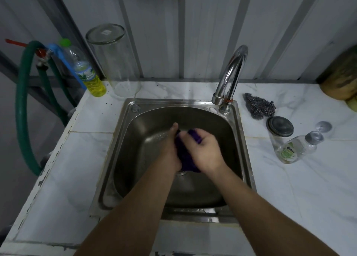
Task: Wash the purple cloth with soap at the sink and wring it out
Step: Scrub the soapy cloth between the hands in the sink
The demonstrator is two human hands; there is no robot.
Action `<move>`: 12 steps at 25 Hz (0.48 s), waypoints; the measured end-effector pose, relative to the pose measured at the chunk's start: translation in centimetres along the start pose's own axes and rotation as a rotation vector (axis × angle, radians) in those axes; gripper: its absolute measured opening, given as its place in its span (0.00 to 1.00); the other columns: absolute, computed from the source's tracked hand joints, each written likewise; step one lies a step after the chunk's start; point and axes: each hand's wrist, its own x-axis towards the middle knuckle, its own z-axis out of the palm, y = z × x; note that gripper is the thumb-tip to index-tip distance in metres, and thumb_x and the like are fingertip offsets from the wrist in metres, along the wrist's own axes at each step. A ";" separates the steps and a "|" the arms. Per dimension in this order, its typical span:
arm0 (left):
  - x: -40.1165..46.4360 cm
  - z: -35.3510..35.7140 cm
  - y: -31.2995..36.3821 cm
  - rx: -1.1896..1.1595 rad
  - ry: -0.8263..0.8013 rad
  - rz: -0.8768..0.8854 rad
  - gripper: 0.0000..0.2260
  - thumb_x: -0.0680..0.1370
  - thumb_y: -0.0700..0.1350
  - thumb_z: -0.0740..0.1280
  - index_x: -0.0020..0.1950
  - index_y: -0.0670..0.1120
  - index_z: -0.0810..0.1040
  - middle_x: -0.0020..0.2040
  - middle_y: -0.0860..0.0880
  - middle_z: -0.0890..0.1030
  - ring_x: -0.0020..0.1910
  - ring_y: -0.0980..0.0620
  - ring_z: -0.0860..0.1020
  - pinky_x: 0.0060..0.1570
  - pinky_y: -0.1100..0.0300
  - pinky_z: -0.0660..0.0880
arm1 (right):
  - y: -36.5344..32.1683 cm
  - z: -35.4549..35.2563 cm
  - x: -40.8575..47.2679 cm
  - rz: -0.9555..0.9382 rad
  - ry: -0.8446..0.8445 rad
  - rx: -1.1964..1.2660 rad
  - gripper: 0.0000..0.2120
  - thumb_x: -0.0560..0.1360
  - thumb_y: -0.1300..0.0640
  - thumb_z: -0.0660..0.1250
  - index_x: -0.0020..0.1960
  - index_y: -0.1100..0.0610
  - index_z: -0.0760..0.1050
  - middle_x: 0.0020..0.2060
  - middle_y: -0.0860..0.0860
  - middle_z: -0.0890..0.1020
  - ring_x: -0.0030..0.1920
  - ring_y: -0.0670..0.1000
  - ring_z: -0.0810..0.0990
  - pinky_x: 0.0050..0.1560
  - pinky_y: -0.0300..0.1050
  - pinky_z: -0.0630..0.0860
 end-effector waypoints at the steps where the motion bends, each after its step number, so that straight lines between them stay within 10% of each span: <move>1: -0.2 0.2 -0.2 -0.072 -0.022 0.000 0.20 0.76 0.62 0.66 0.40 0.45 0.80 0.31 0.44 0.84 0.31 0.47 0.84 0.33 0.59 0.81 | 0.0 0.9 -0.5 -0.029 0.007 -0.113 0.17 0.69 0.37 0.70 0.38 0.51 0.78 0.28 0.47 0.82 0.30 0.46 0.80 0.35 0.45 0.78; 7: -1.1 2.8 -1.7 0.148 0.157 0.004 0.13 0.75 0.55 0.67 0.47 0.46 0.83 0.44 0.43 0.86 0.45 0.43 0.85 0.52 0.47 0.81 | -0.1 -2.1 2.7 0.157 0.313 -0.194 0.14 0.80 0.45 0.63 0.41 0.52 0.78 0.34 0.52 0.83 0.37 0.52 0.83 0.37 0.44 0.76; 12: -0.3 2.4 0.1 -0.074 0.043 0.039 0.18 0.81 0.54 0.61 0.37 0.43 0.75 0.32 0.44 0.76 0.28 0.49 0.79 0.32 0.61 0.75 | -0.3 1.5 0.6 0.006 0.274 -0.239 0.21 0.72 0.37 0.59 0.37 0.53 0.77 0.31 0.51 0.82 0.36 0.55 0.83 0.41 0.50 0.80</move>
